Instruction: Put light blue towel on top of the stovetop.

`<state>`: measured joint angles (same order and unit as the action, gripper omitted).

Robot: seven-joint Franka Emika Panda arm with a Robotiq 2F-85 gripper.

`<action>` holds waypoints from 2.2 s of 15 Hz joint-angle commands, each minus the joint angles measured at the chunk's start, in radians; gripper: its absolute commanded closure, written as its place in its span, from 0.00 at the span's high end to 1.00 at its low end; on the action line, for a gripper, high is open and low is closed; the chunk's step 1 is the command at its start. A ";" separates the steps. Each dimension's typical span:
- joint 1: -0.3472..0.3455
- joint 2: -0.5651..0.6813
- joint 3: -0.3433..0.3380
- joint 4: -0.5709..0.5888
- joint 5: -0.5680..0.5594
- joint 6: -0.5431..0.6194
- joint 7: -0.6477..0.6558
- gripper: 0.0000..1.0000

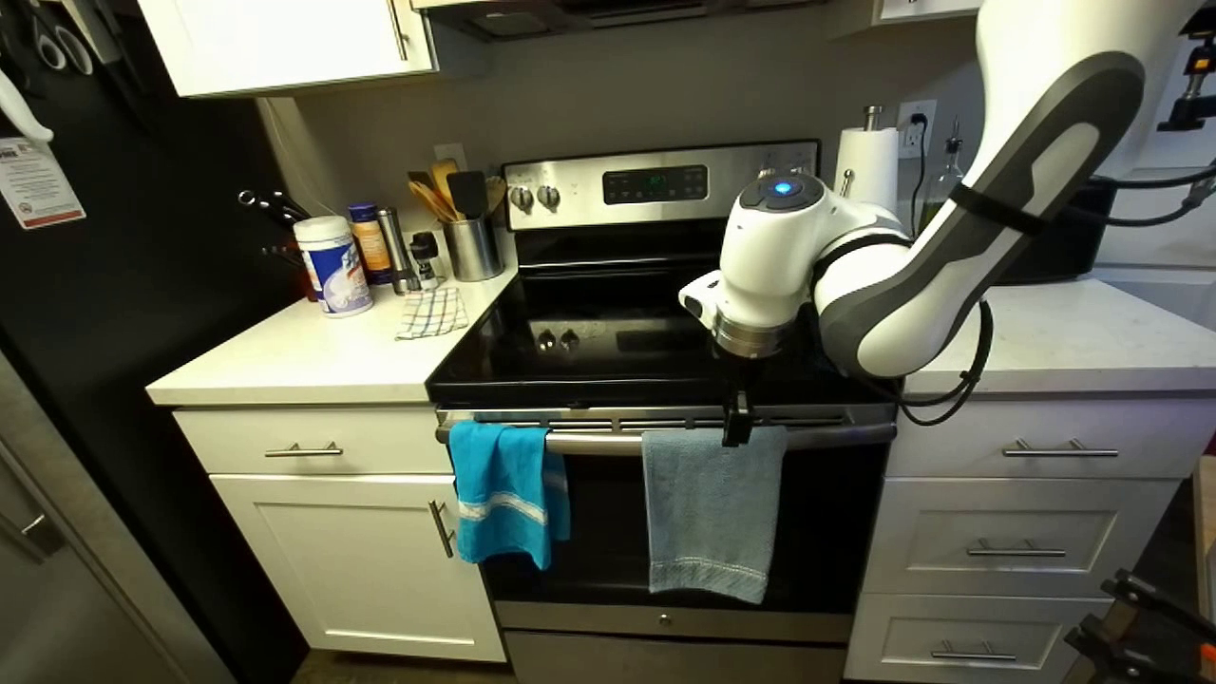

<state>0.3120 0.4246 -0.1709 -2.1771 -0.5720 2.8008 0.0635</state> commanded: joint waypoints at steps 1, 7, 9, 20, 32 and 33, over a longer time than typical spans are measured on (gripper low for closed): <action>-0.068 0.032 0.071 0.035 0.056 -0.040 -0.047 1.00; -0.105 0.102 0.100 0.089 0.080 -0.038 -0.085 1.00; -0.105 0.118 0.094 0.102 0.067 -0.033 -0.097 1.00; -0.121 0.151 0.091 0.124 0.065 -0.007 -0.148 0.41; -0.099 0.136 0.066 0.120 0.049 -0.018 -0.116 0.35; -0.098 0.134 0.063 0.118 0.047 -0.017 -0.116 0.42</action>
<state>0.2110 0.5736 -0.0947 -2.0454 -0.5173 2.7781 -0.0386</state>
